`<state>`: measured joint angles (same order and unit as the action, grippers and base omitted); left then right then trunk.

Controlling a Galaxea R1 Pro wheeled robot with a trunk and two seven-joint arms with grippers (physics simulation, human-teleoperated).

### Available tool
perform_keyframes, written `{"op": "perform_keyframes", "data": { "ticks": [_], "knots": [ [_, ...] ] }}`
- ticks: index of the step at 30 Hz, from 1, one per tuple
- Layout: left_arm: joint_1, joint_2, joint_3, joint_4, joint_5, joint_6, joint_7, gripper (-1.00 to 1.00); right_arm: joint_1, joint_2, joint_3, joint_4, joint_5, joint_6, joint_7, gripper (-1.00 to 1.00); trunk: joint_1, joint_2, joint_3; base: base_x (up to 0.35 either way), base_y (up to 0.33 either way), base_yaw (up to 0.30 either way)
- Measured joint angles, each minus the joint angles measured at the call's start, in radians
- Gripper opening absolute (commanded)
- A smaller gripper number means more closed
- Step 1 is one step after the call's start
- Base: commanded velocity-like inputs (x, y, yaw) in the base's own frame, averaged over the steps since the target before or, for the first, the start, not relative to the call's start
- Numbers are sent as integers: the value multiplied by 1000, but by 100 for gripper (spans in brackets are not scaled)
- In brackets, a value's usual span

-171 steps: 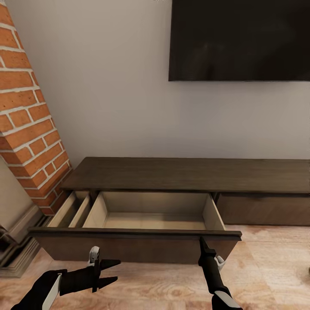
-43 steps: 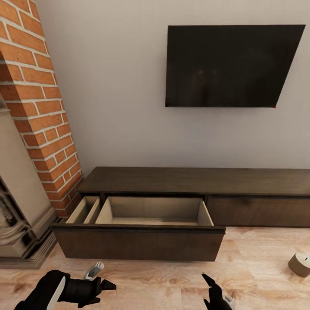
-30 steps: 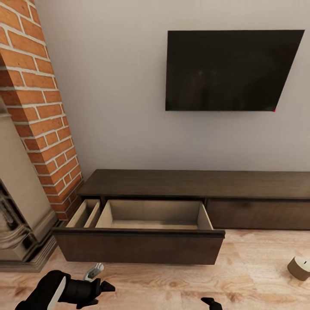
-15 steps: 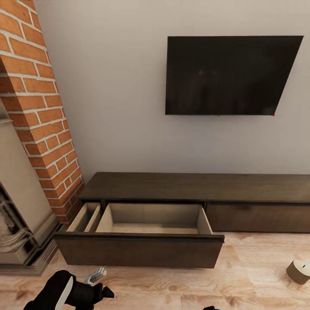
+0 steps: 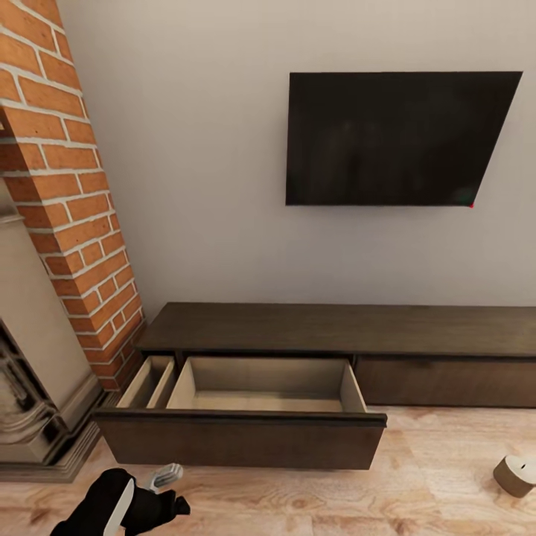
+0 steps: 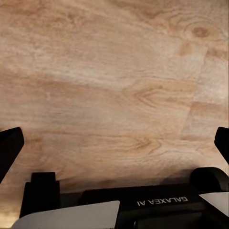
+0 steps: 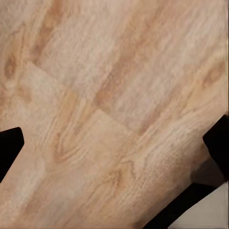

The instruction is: Place each of the two pumpkins and all three candles from the living room inside a cabinet in the living room (use any cabinet), then make sure every cabinet is closed, and position the cauldron so it is next to a table in the living room.

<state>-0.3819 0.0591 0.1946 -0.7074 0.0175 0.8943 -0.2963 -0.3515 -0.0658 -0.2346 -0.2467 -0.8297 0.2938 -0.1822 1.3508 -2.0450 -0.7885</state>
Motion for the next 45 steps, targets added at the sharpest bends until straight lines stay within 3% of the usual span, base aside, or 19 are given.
{"op": "perform_keyframes", "data": {
  "ticks": [7,13,17,21,32,38,45],
  "knots": [
    [0,-19,1,3,1,-42,140,100,-4,-1,104,-17,83,-8,-1,100,-27,49,22,0,0,0],
    [0,-30,2,3,1,-83,208,100,-3,1,126,-25,102,-28,2,100,-50,91,41,-34,7,0],
    [0,-33,3,4,3,-101,250,100,-3,1,164,-26,104,-32,2,100,-65,119,53,-184,64,112],
    [0,-39,3,5,4,-104,263,100,-3,5,188,-27,104,-33,0,100,-80,147,66,-48,17,259],
    [0,-51,2,5,4,-105,266,100,-3,9,195,-28,104,-33,-2,100,-123,224,100,-15,2,290],
    [0,-51,3,5,4,-104,266,100,-4,12,241,-36,104,-33,-4,100,-146,266,119,-175,37,294],
    [0,-53,1,5,4,-105,266,100,-3,13,251,-53,104,-33,-5,100,-172,315,141,-38,13,293]
  ]
}}
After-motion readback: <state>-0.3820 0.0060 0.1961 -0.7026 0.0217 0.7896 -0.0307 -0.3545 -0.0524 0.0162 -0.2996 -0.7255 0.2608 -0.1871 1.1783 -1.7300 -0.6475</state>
